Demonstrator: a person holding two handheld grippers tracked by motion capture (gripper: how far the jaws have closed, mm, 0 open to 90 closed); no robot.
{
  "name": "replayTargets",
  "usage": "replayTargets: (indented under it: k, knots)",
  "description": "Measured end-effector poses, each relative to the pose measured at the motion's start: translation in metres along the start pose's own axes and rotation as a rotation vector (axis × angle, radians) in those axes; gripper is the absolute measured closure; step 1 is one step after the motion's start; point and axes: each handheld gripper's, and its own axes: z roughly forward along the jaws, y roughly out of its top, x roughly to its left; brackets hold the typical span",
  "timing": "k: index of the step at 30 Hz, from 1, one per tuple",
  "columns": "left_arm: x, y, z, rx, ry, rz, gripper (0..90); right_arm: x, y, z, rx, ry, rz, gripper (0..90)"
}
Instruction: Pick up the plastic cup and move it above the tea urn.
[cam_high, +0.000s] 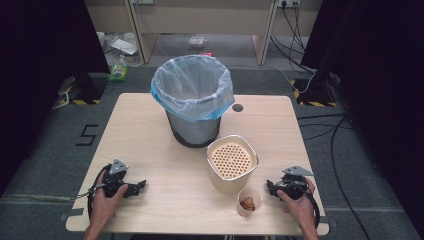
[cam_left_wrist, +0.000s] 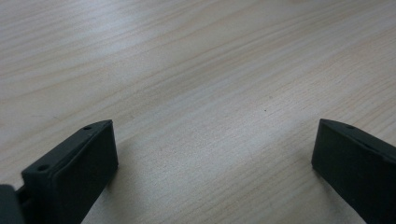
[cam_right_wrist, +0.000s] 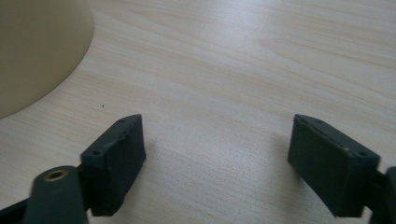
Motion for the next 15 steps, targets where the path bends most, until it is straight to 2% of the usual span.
replayTargets:
  k: [4,10,12,15]
  knots:
    - [0.000,0.000,0.000,0.000,0.000,0.000,0.0,0.000,0.001,-0.003,-0.006,0.010,0.013,24.0]
    - [0.000,0.000,0.000,0.000,0.000,0.000,0.0,0.004,0.006,-0.014,-0.054,0.014,0.024,24.2]
    - [0.000,0.000,0.000,-0.001,0.000,0.000,0.0,0.012,0.007,-0.022,-0.069,0.028,0.037,24.2]
    - [0.000,0.000,0.000,-0.001,0.000,0.000,0.0,0.019,0.005,-0.030,-0.075,0.028,0.020,23.3]
